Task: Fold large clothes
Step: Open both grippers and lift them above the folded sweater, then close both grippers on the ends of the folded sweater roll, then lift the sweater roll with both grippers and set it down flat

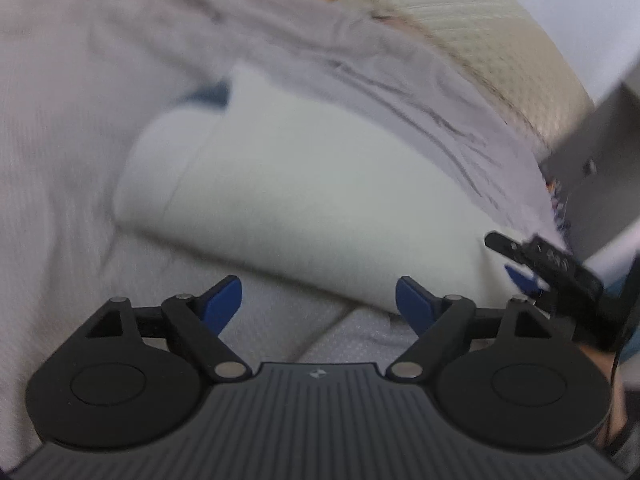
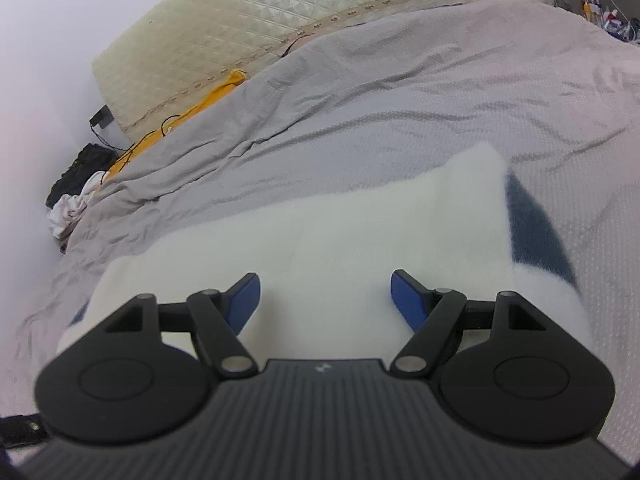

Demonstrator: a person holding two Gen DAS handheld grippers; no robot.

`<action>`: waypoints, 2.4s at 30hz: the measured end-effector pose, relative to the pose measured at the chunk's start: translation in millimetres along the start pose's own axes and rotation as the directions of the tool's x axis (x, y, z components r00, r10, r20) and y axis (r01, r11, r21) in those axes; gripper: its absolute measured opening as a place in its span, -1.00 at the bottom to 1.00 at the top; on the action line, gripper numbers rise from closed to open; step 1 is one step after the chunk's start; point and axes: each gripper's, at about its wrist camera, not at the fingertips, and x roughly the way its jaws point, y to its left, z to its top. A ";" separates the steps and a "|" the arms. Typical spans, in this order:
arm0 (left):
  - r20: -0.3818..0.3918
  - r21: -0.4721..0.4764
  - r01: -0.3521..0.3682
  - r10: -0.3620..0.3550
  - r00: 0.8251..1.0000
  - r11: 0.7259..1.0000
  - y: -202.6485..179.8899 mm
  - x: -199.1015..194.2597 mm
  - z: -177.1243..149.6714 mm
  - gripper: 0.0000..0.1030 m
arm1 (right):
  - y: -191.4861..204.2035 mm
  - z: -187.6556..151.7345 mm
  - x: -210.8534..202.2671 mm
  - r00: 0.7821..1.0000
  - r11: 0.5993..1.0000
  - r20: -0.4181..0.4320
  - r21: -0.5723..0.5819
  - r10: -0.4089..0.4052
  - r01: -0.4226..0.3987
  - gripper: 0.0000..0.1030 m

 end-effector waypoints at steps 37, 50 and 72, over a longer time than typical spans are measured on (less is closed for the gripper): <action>0.188 -0.398 0.185 -0.118 0.975 0.898 53.0 35.1 12.9 -0.27 | 29.7 -39.4 -29.5 0.927 0.897 -0.136 0.334 0.349 -0.289 0.77; 0.192 -0.401 0.201 -0.133 0.972 0.894 57.4 40.8 16.4 -0.27 | -18.5 -71.8 5.7 0.885 0.679 -0.137 0.696 0.445 -0.234 1.00; 0.146 -0.596 0.235 -0.185 0.972 0.768 90.0 66.7 14.5 0.36 | -77.8 -69.0 -8.1 0.974 0.614 0.075 0.765 0.214 -0.194 0.87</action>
